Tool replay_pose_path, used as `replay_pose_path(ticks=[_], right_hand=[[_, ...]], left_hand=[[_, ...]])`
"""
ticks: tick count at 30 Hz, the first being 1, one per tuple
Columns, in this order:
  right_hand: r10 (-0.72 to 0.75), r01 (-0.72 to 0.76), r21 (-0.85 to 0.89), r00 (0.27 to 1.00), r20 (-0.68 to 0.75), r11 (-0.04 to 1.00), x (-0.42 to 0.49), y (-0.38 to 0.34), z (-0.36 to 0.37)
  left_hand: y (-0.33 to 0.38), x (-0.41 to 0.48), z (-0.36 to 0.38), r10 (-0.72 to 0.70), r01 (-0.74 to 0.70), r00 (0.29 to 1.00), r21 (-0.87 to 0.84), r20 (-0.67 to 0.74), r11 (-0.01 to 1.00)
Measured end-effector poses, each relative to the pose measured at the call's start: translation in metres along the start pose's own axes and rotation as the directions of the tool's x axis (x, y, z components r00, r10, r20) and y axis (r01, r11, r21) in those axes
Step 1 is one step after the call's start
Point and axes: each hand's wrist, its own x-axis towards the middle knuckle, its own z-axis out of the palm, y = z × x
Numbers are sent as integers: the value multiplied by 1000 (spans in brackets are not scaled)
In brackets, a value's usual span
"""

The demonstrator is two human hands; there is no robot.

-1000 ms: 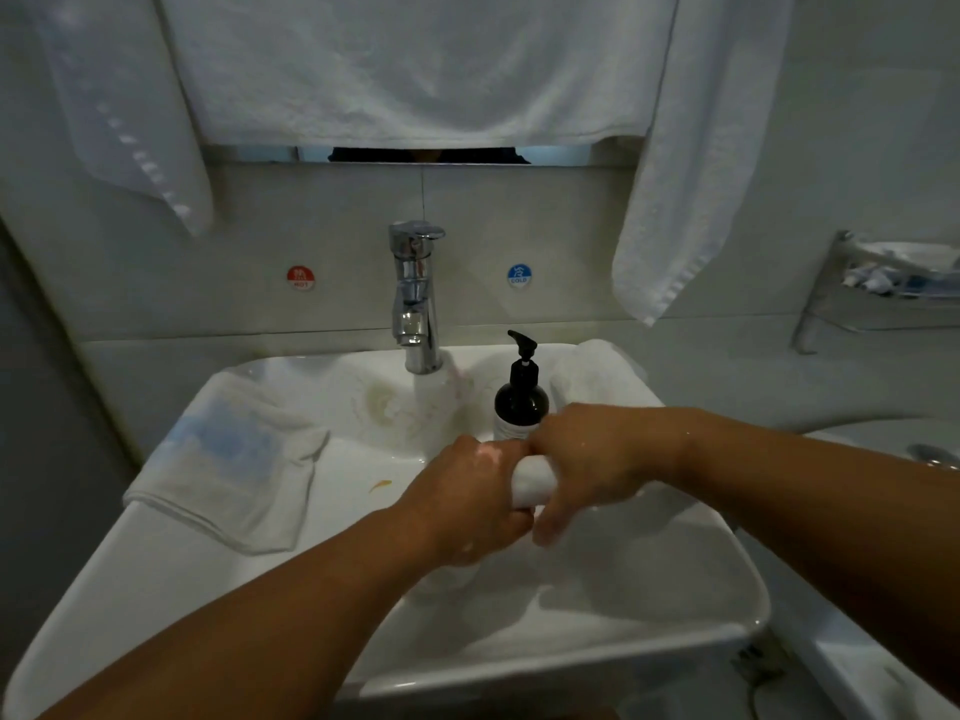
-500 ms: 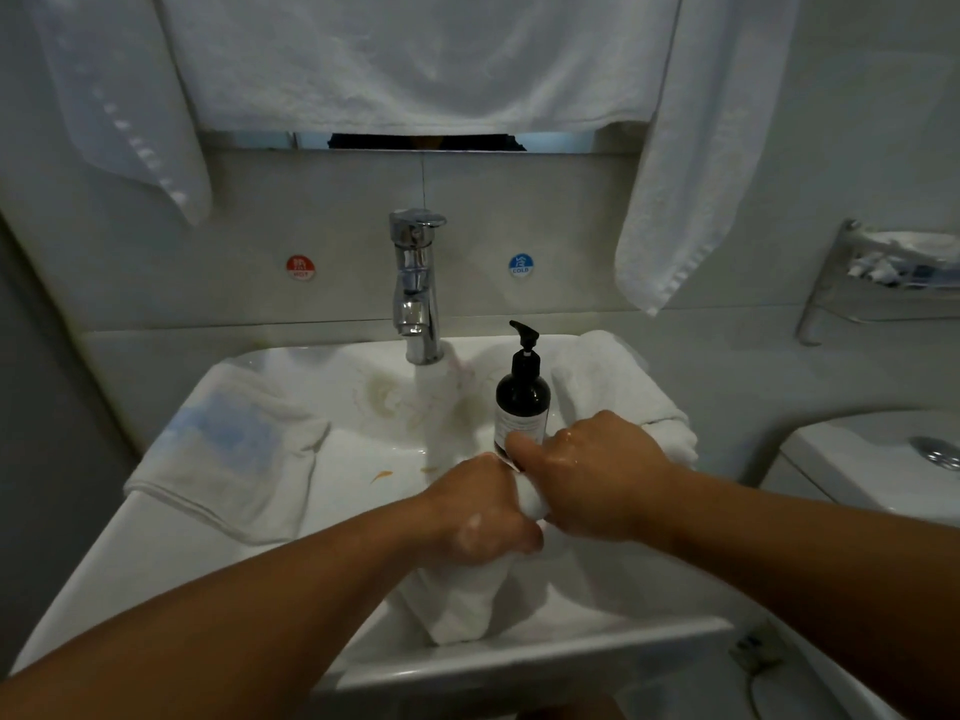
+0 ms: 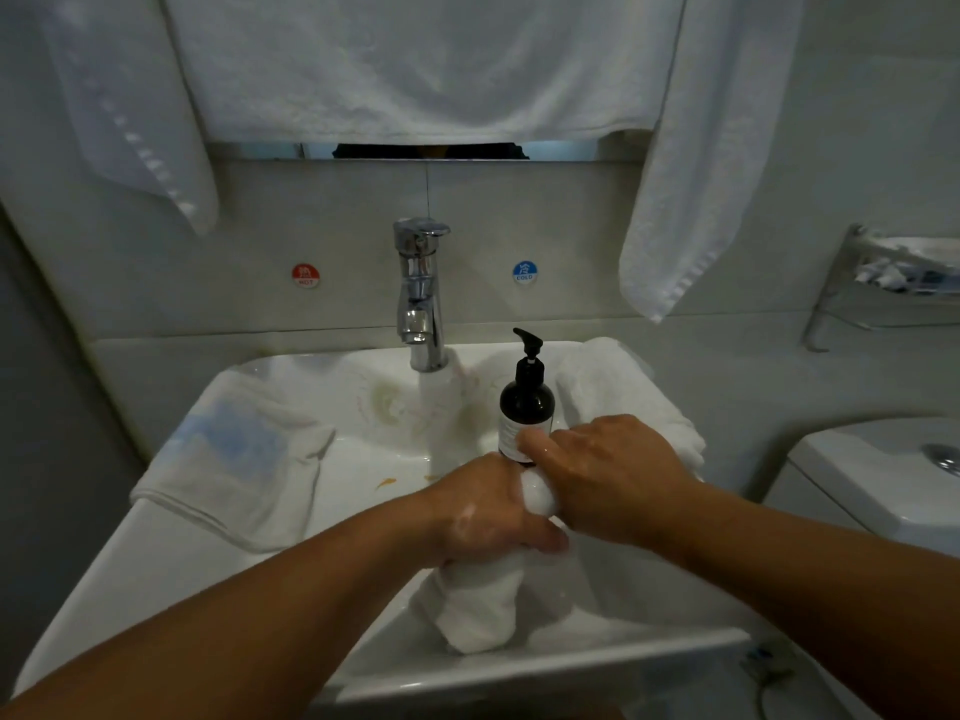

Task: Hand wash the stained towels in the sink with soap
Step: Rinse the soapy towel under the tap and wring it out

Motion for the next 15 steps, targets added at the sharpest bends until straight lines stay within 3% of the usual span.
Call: replay_pose_path(ticks=[3,6,10,15], right_hand=[[61,-66,39,992,111,997,3,-7,-4],[93,-162,134,905,416,978,16,-9,-25],[75,-292,206,724,685,934,47,6,-49],[83,-465,238,570,817,853,52,-1,-32]], left_hand=[[-6,2,-5,47,-23,997,355,-60,935],[-16,5,-4,152,3,967,607,-203,795],[-18,4,-3,287,-49,924,669,-251,742],[-18,4,0,352,-48,897,733,-268,679]])
